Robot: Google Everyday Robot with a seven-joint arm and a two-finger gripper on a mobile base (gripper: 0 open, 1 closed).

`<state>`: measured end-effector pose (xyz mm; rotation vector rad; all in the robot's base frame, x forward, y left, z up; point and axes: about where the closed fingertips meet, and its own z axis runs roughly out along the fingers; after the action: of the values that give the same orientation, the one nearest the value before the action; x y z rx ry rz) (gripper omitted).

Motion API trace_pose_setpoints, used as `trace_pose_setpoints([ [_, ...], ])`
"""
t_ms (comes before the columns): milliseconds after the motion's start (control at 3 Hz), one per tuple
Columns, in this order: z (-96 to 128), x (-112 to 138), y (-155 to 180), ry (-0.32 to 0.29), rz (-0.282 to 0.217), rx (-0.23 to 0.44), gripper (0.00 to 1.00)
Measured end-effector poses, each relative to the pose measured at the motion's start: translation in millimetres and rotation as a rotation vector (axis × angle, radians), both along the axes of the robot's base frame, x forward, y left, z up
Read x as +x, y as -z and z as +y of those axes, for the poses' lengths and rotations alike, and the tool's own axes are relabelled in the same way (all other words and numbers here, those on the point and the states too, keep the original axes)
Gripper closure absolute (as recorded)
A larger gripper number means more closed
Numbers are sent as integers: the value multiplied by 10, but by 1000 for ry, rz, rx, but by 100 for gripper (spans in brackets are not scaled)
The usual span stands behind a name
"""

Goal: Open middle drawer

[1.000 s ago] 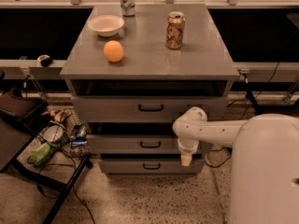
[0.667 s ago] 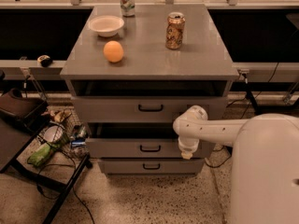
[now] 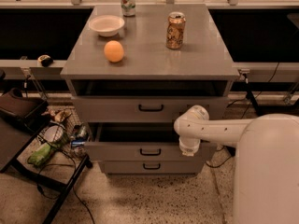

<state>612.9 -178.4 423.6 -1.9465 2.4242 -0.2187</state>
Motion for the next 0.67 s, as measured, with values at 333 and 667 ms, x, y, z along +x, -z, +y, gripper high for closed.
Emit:
trace_pose_setpoints([
  [333, -7, 7, -47, 0, 0, 0, 100],
  [667, -10, 8, -143, 1, -9, 3, 100],
])
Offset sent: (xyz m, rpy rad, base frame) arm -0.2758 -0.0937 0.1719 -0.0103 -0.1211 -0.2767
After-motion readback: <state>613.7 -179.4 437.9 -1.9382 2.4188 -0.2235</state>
